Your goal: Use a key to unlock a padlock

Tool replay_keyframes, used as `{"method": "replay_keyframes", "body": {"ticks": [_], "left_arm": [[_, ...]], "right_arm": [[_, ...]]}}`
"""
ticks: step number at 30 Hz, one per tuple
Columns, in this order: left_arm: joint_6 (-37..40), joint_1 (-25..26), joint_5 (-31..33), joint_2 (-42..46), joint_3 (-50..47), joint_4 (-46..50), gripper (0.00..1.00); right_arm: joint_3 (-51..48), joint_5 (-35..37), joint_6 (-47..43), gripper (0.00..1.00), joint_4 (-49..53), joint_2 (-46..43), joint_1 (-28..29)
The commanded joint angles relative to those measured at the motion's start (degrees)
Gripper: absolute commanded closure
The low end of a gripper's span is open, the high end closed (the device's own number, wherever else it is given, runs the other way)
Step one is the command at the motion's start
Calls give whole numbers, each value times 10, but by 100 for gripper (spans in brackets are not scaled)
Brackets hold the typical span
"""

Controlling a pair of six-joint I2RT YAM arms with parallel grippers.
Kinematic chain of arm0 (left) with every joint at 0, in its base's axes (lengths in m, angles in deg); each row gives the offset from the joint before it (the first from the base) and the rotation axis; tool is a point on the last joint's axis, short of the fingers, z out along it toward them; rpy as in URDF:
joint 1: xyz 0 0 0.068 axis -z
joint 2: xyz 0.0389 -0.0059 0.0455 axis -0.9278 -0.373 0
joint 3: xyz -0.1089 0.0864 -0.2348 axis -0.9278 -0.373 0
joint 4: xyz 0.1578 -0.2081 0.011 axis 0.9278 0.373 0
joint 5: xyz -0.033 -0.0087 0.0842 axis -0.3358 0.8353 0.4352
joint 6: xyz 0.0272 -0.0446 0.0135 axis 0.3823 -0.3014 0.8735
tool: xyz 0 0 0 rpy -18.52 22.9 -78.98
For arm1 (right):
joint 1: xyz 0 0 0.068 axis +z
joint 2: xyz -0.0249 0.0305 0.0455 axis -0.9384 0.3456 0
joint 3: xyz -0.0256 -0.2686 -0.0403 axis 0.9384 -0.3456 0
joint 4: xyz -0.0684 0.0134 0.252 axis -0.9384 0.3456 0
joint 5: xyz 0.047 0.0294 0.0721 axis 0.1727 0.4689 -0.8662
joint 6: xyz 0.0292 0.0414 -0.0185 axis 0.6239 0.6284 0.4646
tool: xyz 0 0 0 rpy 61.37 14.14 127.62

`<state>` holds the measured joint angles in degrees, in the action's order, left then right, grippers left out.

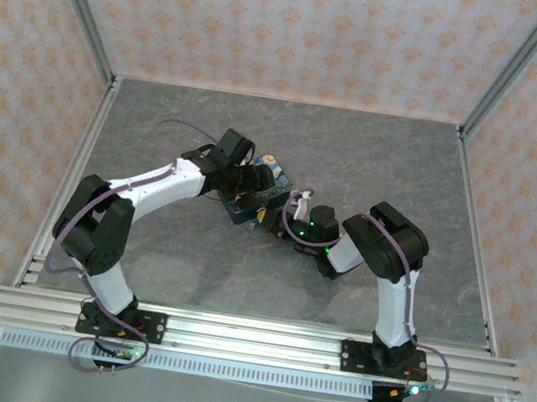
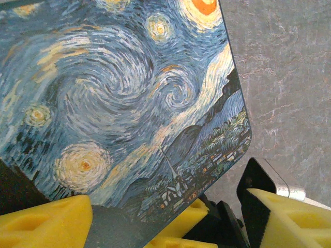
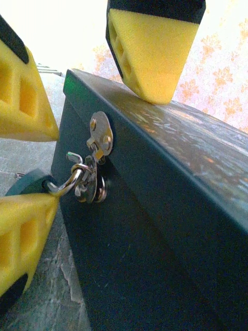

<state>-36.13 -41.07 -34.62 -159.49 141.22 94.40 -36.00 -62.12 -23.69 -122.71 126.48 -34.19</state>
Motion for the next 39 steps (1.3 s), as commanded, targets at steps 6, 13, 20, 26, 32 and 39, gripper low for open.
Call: {"method": "replay_keyframes", "body": {"ticks": [6,13,20,26,32,39], "left_arm": [[2,6,0,-9,-6,10,22],[3,5,1,-9,-6,12,22],[4,6,4,-8,-13,11,22],[2,6,5,-6,-22,8,22],[0,6,5,-3,-34,2,22],[-2,6,5,0,-44,-3,22]], "right_arm": [[-3,0,-14,78,-1,-22,-1],[-3,14,-8,89,6,-23,-3],[-9,34,9,100,6,-26,-9],[-17,58,31,100,-4,-29,-12],[-24,80,61,100,-10,-36,-15],[-31,98,83,100,-10,-49,-20]]}}
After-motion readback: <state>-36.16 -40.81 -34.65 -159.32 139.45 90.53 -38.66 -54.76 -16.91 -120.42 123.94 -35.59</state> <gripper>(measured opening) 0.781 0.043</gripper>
